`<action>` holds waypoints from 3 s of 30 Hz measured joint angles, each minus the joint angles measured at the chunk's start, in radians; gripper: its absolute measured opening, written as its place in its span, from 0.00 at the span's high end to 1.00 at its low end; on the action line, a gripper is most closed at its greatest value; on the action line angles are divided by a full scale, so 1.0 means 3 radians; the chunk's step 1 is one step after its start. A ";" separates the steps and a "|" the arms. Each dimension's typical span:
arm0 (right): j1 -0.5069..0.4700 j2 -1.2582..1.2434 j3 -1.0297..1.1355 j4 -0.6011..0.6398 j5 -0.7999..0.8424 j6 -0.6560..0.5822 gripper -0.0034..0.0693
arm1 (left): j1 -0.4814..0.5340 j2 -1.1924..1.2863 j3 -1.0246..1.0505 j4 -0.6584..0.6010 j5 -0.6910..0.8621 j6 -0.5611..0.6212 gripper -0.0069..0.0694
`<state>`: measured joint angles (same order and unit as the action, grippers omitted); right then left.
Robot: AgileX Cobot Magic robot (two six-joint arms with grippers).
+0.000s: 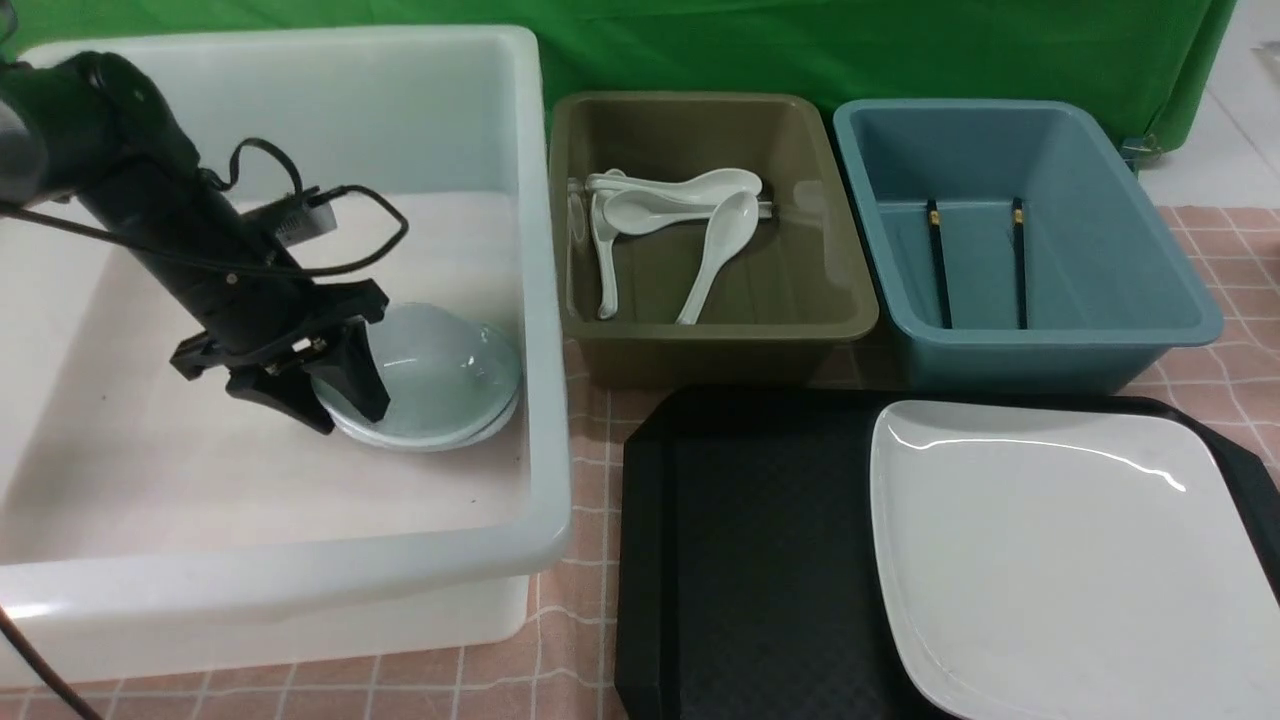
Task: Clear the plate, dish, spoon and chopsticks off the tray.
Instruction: Use the right arm to grab a plate from the dinner plate
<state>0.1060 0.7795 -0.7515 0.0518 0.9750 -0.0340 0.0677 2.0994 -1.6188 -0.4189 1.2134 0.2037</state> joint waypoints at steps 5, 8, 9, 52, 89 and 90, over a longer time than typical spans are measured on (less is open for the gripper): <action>0.0000 0.0000 0.0000 0.0000 0.0000 0.0000 0.62 | 0.0003 -0.0212 0.0000 0.0154 0.0000 -0.0051 0.47; 0.0000 0.0000 0.0000 0.0000 0.0000 0.0000 0.62 | 0.0022 -0.0328 0.0000 0.0193 0.0000 -0.0089 0.43; 0.0000 0.0000 0.0000 0.0000 0.0000 0.0000 0.62 | 0.0032 -0.0365 0.0000 0.0193 0.0000 -0.0094 0.42; 0.0000 0.0000 0.0000 0.0000 0.0000 0.0008 0.62 | -0.0072 0.0059 -0.0106 0.0482 -0.0035 0.0612 0.91; 0.0000 0.0000 0.0000 -0.0003 0.0261 -0.0126 0.91 | -0.1543 -0.0993 -0.0434 -0.0077 0.0009 -0.0082 0.91; 0.0000 0.0000 0.0000 -0.0007 0.0301 -0.0126 0.91 | -0.1707 -0.0993 -0.0434 -0.0070 0.0009 -0.0082 0.90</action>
<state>0.1060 0.7795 -0.7515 0.0497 1.0653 -0.0719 -0.4443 1.8016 -1.7489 -0.4400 1.2162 0.1792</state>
